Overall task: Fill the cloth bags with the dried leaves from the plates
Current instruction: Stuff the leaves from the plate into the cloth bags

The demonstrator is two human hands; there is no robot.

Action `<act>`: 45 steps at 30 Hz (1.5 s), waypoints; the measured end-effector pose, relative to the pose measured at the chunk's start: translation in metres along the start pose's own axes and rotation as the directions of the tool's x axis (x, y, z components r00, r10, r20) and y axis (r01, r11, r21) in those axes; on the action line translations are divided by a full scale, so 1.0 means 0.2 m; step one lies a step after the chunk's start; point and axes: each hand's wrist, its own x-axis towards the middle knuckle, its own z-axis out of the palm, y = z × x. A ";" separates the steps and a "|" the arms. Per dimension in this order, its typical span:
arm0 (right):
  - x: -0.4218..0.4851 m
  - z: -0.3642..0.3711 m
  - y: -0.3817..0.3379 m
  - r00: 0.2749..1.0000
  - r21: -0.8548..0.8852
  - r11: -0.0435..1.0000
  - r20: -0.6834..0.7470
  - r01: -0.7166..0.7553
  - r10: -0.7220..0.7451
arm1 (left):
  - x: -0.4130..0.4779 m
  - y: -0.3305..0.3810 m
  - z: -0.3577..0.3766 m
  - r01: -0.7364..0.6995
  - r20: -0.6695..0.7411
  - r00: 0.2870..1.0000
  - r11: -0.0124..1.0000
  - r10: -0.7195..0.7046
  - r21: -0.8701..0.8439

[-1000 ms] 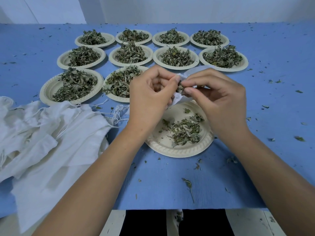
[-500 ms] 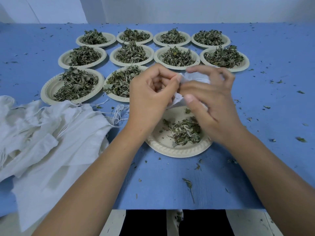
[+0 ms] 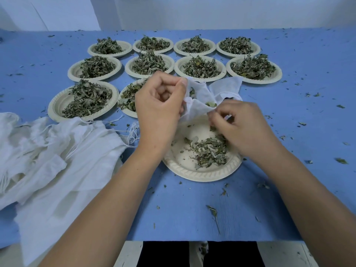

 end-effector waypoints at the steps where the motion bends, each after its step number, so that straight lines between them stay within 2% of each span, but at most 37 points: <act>1: 0.00 0.02 0.00 0.997 -0.081 0.997 0.076 0.010 -0.004 | 0.00 0.00 0.00 0.001 0.000 1.000 1.000 -0.001 -0.003; 3: 0.00 0.03 0.00 0.976 -0.143 0.987 0.213 0.071 -0.039 | 0.00 0.00 0.00 0.010 -0.011 1.000 1.000 -0.010 -0.013; 5: -0.01 0.03 -0.01 0.946 -0.066 0.994 0.317 0.092 -0.067 | 0.01 0.00 0.00 0.016 -0.026 1.000 1.000 -0.017 -0.021; 7: -0.02 0.03 -0.03 0.943 0.087 0.995 0.325 0.050 -0.076 | 0.01 0.00 -0.01 0.011 -0.027 1.000 1.000 -0.011 -0.026; 9: -0.03 0.04 -0.06 0.937 0.128 0.988 0.325 0.089 -0.127 | 0.01 0.00 0.00 0.002 -0.015 1.000 1.000 -0.003 -0.027; 10: -0.03 0.05 -0.06 0.918 0.100 0.984 0.355 0.148 -0.174 | 0.00 0.00 0.00 -0.001 -0.009 1.000 1.000 0.001 -0.027; 12: -0.03 0.08 -0.08 0.834 0.065 0.968 0.496 0.242 -0.242 | 0.00 0.00 0.00 0.005 -0.008 1.000 1.000 -0.005 -0.026; 14: -0.04 0.09 -0.10 0.760 0.108 0.952 0.580 0.285 -0.294 | 0.00 0.00 0.00 0.018 -0.014 1.000 0.999 -0.019 -0.036; 16: -0.05 0.08 -0.11 0.762 0.188 0.936 0.543 0.298 -0.352 | 0.01 0.00 0.00 0.025 -0.021 0.999 0.999 -0.026 -0.044; 18: -0.05 0.07 -0.10 0.835 0.216 0.931 0.417 0.293 -0.359 | 0.01 0.00 -0.01 0.021 -0.023 0.999 0.999 -0.022 -0.039; 20: -0.03 0.07 -0.07 0.902 0.153 0.951 0.306 0.269 -0.304 | 0.01 0.00 -0.01 0.010 -0.015 1.000 1.000 -0.010 -0.026; 22: -0.01 0.07 -0.05 0.905 0.006 0.970 0.356 0.244 -0.230 | 0.00 0.00 -0.01 0.012 -0.011 1.000 1.000 -0.012 -0.023; 24: -0.01 0.08 -0.04 0.844 -0.047 0.957 0.485 0.285 -0.228 | 0.00 0.00 -0.01 0.018 -0.013 1.000 0.999 -0.018 -0.026; 26: -0.01 0.07 -0.06 0.813 0.073 0.961 0.518 0.268 -0.266 | 0.00 0.00 -0.01 0.017 -0.017 1.000 0.999 -0.017 -0.028; 29: -0.01 0.00 -0.05 0.869 0.308 0.949 0.452 0.059 -0.200 | 0.00 0.00 -0.01 0.015 -0.025 1.000 0.999 -0.016 -0.030; 31: -0.01 -0.04 -0.04 0.897 0.386 0.922 0.414 -0.019 -0.155 | 0.00 0.00 -0.01 0.014 -0.024 1.000 0.999 -0.015 -0.030; 34: -0.02 -0.04 -0.03 0.828 0.369 0.924 0.546 -0.102 -0.127 | 0.00 0.00 0.00 0.020 -0.023 1.000 0.999 -0.020 -0.025; 36: -0.01 -0.02 -0.03 0.821 0.274 0.961 0.557 -0.036 -0.128 | 0.00 0.01 0.00 0.022 -0.024 0.999 0.999 -0.023 -0.025; 39: 0.00 -0.02 -0.03 0.849 0.249 0.966 0.494 0.071 -0.190 | 0.00 0.00 -0.01 0.012 -0.022 1.000 0.999 -0.013 -0.030; 42: -0.01 -0.01 -0.04 0.780 0.132 0.975 0.586 0.176 -0.220 | 0.00 0.00 0.00 0.003 -0.016 1.000 1.000 -0.004 -0.024; 45: -0.02 0.04 -0.08 0.705 0.128 0.950 0.644 0.284 -0.297 | 0.00 0.00 0.00 0.003 -0.002 1.000 1.000 -0.003 -0.019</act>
